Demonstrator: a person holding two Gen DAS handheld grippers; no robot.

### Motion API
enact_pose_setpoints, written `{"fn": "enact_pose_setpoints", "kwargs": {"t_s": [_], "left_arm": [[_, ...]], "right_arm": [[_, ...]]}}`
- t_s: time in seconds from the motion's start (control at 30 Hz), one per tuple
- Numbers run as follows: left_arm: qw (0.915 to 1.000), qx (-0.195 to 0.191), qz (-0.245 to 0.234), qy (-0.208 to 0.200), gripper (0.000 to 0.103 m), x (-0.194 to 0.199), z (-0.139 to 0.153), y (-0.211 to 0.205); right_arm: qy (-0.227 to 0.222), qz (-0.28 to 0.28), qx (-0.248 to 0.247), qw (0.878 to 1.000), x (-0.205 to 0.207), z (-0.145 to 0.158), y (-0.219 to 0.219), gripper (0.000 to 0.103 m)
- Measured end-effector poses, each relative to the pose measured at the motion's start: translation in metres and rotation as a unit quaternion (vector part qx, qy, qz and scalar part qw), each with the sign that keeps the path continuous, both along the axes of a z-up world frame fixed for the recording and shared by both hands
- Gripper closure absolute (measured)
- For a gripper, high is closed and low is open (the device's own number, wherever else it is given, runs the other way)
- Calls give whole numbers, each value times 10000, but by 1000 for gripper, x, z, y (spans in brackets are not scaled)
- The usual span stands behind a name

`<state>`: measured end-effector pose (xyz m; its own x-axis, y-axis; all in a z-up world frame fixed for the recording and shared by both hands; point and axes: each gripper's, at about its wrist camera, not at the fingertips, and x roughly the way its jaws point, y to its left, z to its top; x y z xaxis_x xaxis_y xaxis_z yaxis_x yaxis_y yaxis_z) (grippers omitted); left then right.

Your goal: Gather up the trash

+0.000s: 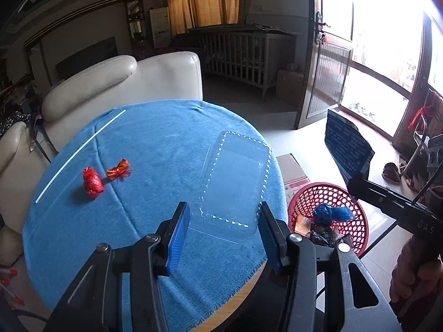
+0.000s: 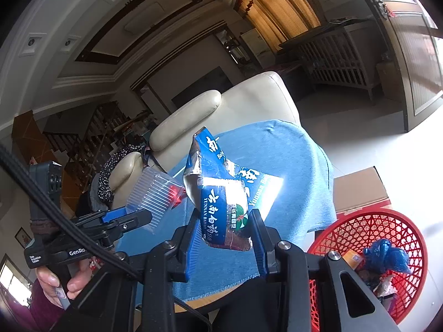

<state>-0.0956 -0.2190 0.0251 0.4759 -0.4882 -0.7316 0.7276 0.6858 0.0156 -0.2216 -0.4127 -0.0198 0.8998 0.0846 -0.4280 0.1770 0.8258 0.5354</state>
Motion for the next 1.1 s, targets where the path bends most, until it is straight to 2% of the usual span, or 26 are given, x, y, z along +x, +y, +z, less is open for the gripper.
{"fn": "enact_pose_setpoints", "kwargs": {"t_s": [1.1], "left_arm": [[9987,95,-492,-28,52,-23,-4,-38]], "right_arm": [[-10,-428,93,9990,-28,-1,-23,67]]}}
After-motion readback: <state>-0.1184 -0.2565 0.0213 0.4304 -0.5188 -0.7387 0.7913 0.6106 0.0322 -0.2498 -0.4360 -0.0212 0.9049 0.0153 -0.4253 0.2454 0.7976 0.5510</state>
